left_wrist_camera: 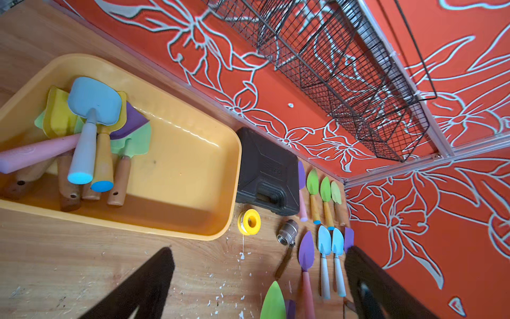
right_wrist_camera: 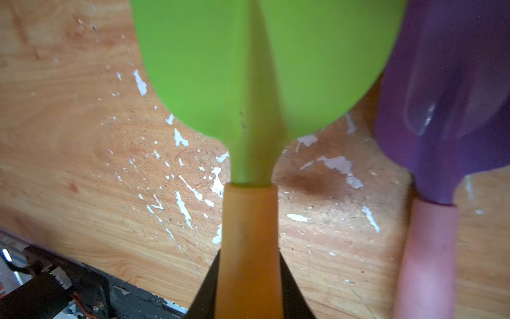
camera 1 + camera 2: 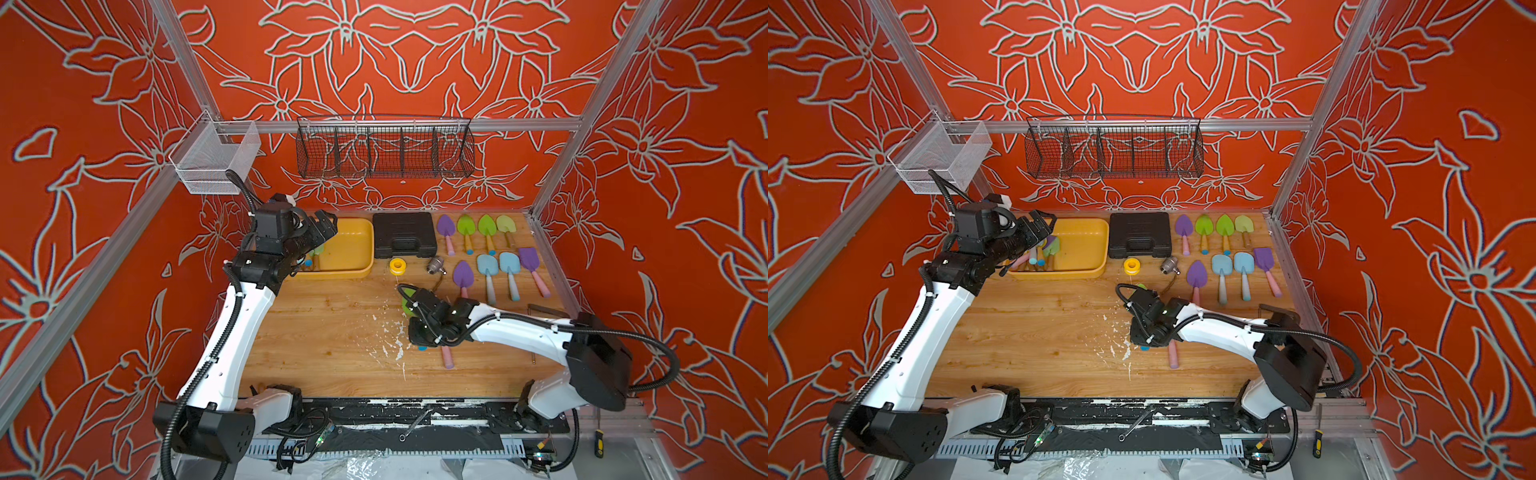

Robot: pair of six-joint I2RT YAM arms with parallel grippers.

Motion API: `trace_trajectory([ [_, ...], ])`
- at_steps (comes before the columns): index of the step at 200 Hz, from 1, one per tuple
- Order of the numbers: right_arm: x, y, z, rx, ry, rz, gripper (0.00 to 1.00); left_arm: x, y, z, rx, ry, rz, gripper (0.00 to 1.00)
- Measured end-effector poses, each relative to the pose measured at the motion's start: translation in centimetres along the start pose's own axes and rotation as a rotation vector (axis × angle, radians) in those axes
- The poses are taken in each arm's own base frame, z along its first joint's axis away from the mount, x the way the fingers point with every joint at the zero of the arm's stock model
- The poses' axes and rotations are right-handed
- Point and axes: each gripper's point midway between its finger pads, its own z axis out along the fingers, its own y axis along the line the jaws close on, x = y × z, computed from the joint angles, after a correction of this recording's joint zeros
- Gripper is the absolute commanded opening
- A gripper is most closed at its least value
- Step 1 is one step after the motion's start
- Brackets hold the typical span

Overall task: Take the shovel out of the storage box
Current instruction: Place the shovel at the center of the board.

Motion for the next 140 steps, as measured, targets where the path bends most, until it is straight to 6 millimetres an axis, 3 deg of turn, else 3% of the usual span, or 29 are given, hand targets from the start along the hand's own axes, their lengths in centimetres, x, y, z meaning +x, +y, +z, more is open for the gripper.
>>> trace_trajectory([
  [62, 1.1, -0.5, 2.8, 0.082, 0.032, 0.04, 0.0, 1.2, 1.3, 0.8, -0.032, 0.027, -0.003, 0.97],
  [106, 1.6, -0.5, 3.8, 0.097, 0.061, 0.057, 0.29, 1.7, 2.0, 0.8, -0.046, 0.028, -0.004, 0.97],
  [140, 1.6, -0.2, 3.8, 0.085, 0.066, 0.068, 0.38, 1.9, 2.1, 0.5, -0.046, 0.026, -0.004, 0.97],
])
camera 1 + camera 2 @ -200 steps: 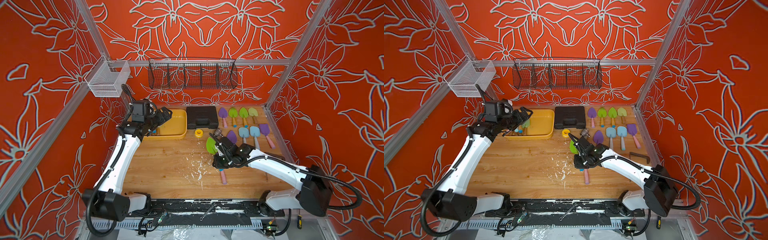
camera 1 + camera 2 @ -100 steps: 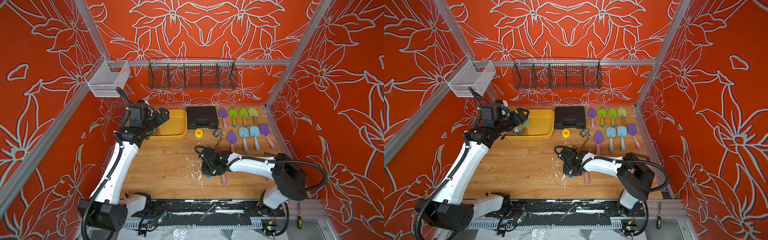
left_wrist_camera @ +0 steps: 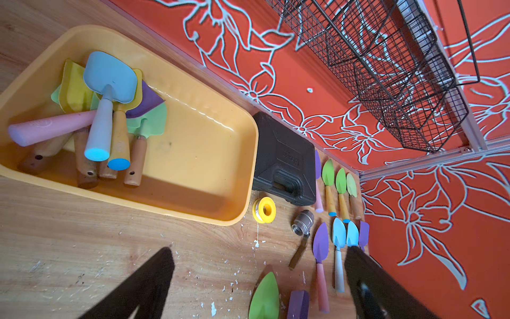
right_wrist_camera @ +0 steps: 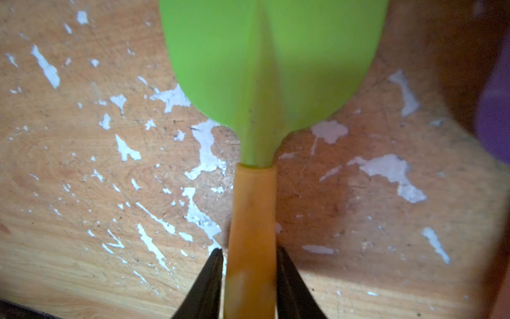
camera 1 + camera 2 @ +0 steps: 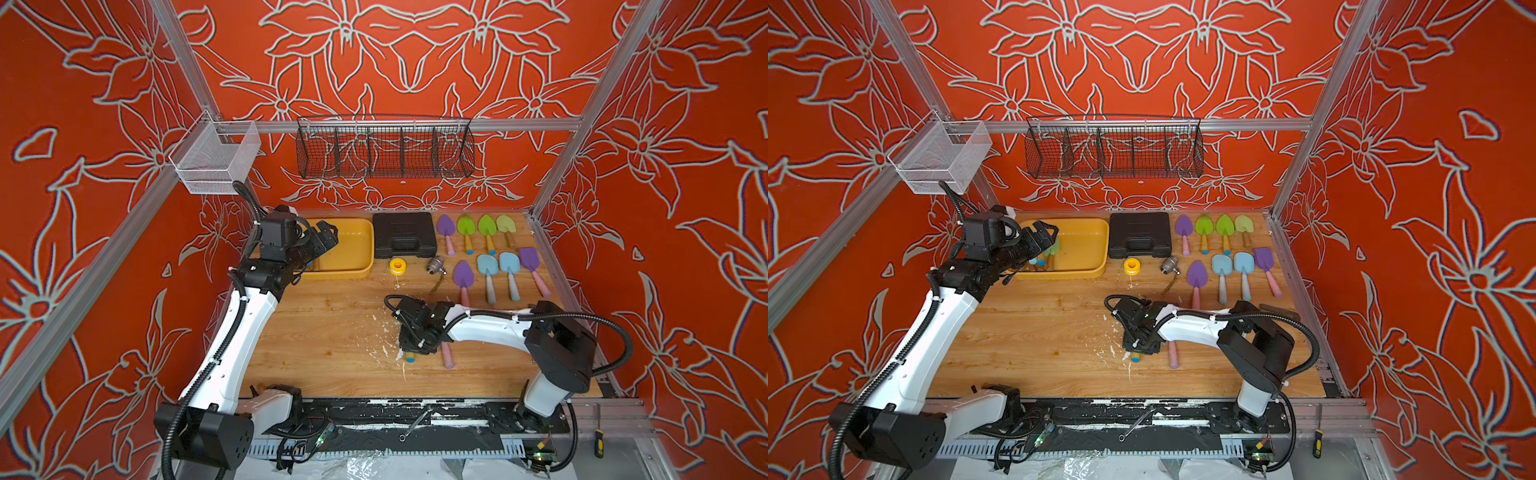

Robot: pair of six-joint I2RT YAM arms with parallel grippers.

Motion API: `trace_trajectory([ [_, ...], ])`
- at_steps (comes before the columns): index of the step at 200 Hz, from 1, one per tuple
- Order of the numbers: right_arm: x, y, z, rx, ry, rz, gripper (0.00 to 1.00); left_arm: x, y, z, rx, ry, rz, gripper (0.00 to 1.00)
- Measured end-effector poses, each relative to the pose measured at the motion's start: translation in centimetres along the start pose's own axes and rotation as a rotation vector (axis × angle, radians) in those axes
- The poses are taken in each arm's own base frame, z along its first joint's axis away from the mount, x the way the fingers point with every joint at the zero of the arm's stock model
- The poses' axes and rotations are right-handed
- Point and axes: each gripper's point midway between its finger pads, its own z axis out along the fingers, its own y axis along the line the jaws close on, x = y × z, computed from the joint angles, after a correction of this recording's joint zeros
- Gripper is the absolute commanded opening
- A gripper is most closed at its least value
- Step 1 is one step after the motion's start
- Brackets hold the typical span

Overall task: Take the shovel out of the storage box
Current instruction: Place the shovel at the center of the board.

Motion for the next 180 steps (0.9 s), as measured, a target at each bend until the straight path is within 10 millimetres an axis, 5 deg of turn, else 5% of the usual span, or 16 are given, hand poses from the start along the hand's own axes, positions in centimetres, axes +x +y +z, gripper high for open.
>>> trace_trajectory([
  [48, 0.0, 0.0, 0.0, 0.007, 0.004, 0.006, 0.35, 0.3, 0.3, -0.2, -0.004, 0.0, 0.0, 0.97],
  [94, -0.5, 0.5, -1.5, 0.028, -0.002, -0.052, 0.7, 0.4, 0.5, -0.1, -0.015, 0.006, 0.0, 0.97],
  [116, -1.7, 2.4, -5.1, -0.026, -0.053, -0.118, 0.78, 0.3, 0.8, 0.3, -0.055, 0.026, 0.02, 0.97],
  [137, -3.1, 4.6, -10.6, -0.127, -0.144, -0.19, 0.83, -0.5, 1.1, 1.7, -0.11, 0.063, 0.079, 0.97],
  [158, -4.2, 5.6, -16.0, -0.215, -0.239, -0.246, 0.86, -1.5, 2.5, 4.2, -0.196, 0.137, 0.144, 1.0],
  [180, -5.2, 5.4, -18.6, -0.246, -0.282, -0.281, 0.86, -3.0, 5.2, 7.5, -0.299, 0.222, 0.169, 0.92],
])
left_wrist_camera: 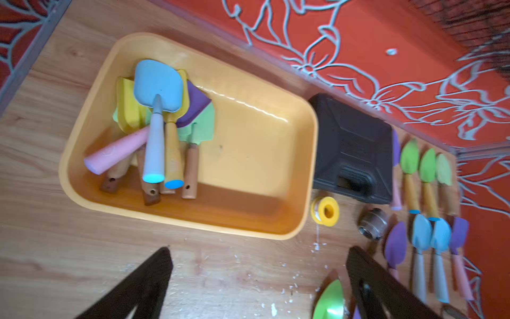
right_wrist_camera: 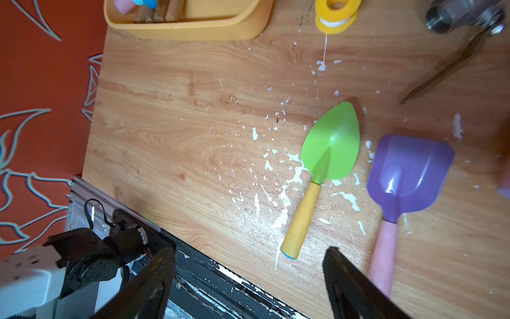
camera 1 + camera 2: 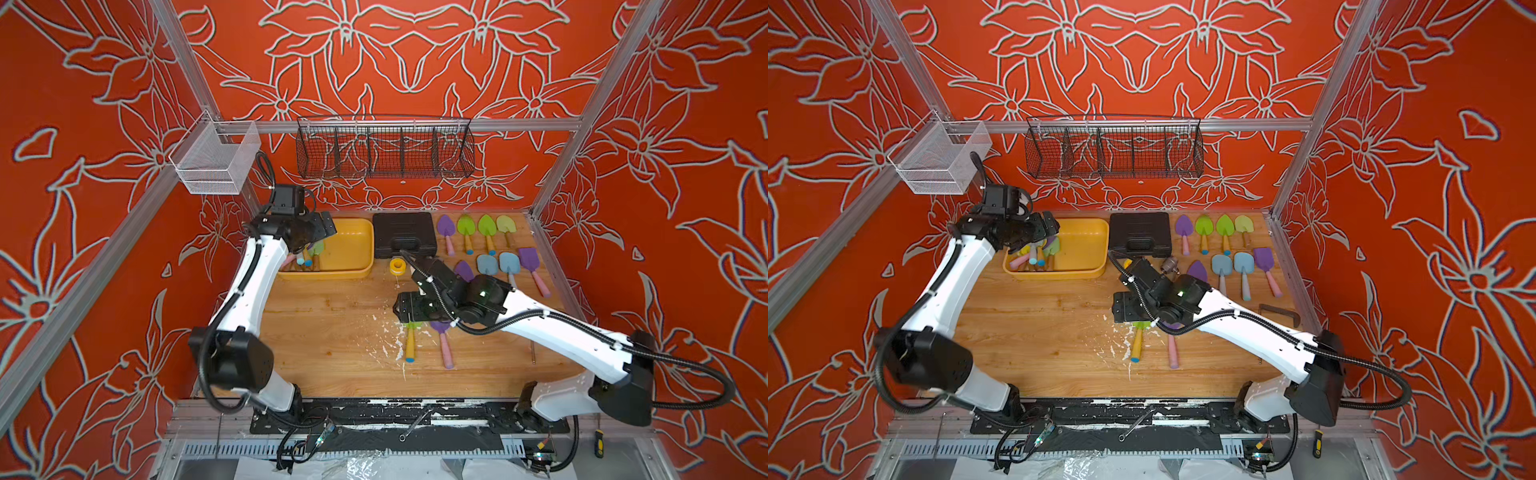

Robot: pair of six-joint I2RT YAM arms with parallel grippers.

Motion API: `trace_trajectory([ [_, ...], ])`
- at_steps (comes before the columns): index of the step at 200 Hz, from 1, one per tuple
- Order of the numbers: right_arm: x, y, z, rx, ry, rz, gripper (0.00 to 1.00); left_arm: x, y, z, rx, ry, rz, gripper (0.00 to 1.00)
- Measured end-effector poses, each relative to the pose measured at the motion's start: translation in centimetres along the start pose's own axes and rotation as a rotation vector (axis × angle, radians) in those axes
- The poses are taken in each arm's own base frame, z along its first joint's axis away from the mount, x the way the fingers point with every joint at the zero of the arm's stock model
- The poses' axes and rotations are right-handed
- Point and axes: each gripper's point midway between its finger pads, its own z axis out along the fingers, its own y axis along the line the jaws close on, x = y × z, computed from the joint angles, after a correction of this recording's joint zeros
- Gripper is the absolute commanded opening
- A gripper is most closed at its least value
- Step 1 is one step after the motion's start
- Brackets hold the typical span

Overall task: Take the shovel out of the storage box
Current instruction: Place the shovel at the center of the board, then pick up the shovel from the storage box.

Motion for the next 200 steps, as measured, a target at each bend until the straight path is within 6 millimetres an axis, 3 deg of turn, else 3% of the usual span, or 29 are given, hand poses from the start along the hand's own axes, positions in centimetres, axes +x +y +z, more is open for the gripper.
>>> trace_trajectory([
  [16, -0.6, -0.9, 0.0, 0.015, 0.004, -0.008, 0.87, -0.9, 2.1, 2.8, -0.08, 0.059, 0.007, 0.86],
  [45, -0.5, -2.4, 1.1, 0.046, 0.055, -0.024, 0.86, -0.6, 6.1, 7.4, -0.22, 0.182, 0.012, 0.73],
  [92, 0.2, -2.5, 1.3, 0.018, 0.094, -0.04, 0.87, -1.3, 8.8, 12.6, -0.341, 0.274, 0.046, 0.55],
  [122, 0.8, -2.7, 1.1, 0.007, 0.106, -0.041, 0.87, -2.0, 9.6, 14.0, -0.385, 0.282, 0.069, 0.47],
  [200, 1.8, -4.3, 0.5, 0.007, 0.108, -0.008, 0.87, 0.0, 12.6, 14.9, -0.465, 0.368, 0.076, 0.37],
])
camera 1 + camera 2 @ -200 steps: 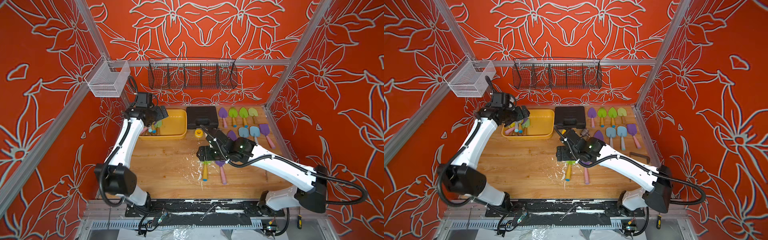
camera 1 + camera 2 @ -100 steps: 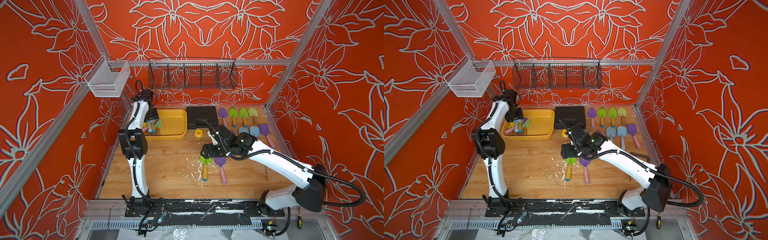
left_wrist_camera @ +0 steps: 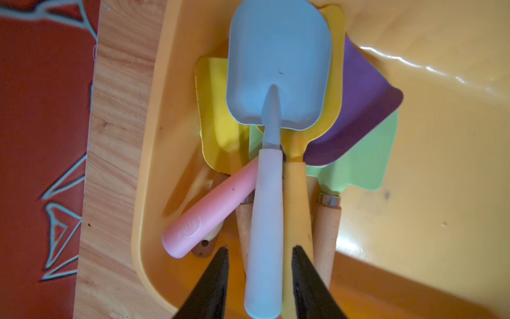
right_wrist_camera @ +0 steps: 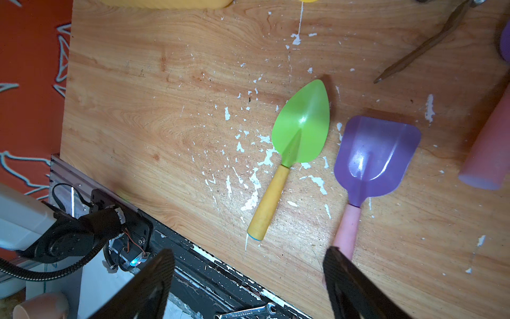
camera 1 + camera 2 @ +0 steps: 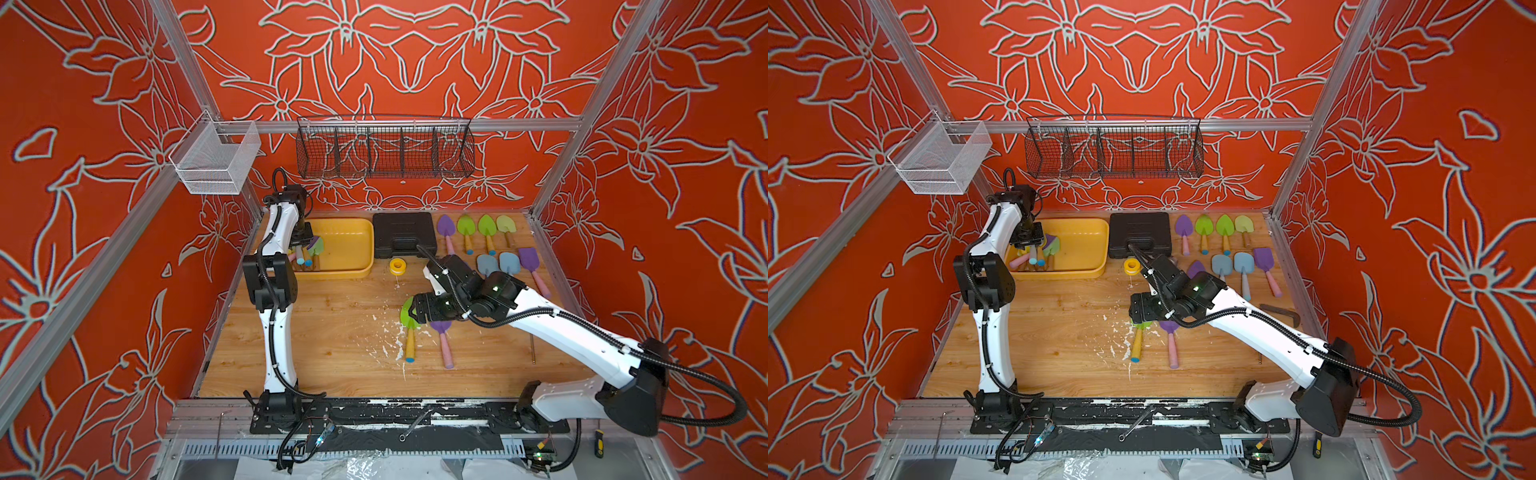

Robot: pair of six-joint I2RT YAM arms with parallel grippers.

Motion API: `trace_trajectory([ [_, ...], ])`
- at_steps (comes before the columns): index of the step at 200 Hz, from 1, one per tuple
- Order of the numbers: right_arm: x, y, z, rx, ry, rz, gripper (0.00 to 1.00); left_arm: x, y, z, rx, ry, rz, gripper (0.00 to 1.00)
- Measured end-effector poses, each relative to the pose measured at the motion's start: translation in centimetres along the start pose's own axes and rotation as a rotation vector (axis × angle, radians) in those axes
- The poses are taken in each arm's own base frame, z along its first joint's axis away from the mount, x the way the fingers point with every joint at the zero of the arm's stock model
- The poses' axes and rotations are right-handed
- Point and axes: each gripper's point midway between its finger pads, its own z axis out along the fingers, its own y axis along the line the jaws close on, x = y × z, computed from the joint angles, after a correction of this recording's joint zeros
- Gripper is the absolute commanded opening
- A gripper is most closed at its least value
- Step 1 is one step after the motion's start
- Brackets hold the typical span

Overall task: Take the shovel out of the storage box
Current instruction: Pick up the shovel from the storage box.

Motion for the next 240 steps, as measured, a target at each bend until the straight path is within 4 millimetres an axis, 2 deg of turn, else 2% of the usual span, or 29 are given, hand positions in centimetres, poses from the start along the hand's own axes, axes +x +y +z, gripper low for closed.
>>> trace_trajectory([
  [53, 0.1, -0.2, 0.0, -0.001, -0.001, 0.013, 0.87, 1.2, 0.3, 2.7, -0.017, 0.07, 0.018, 0.34],
  [89, 0.1, -0.1, -0.1, -0.007, -0.003, 0.02, 0.87, 1.7, 0.3, 3.5, -0.012, 0.096, 0.022, 0.34],
  [128, 0.0, -0.1, -0.1, -0.007, -0.004, 0.026, 0.87, 2.0, 0.1, 3.5, 0.006, 0.114, 0.034, 0.14],
  [163, -0.1, -0.4, -0.2, -0.001, -0.007, 0.032, 0.87, 2.6, 0.0, 2.8, 0.024, 0.137, 0.038, 0.0],
  [190, -0.6, -1.2, -0.6, 0.012, -0.02, 0.042, 0.87, 4.1, 0.3, 1.0, 0.046, 0.162, 0.042, 0.0],
  [240, -2.5, -3.1, -2.6, 0.016, -0.093, 0.061, 0.88, 9.4, 0.9, -6.2, 0.141, 0.182, 0.045, 0.0],
])
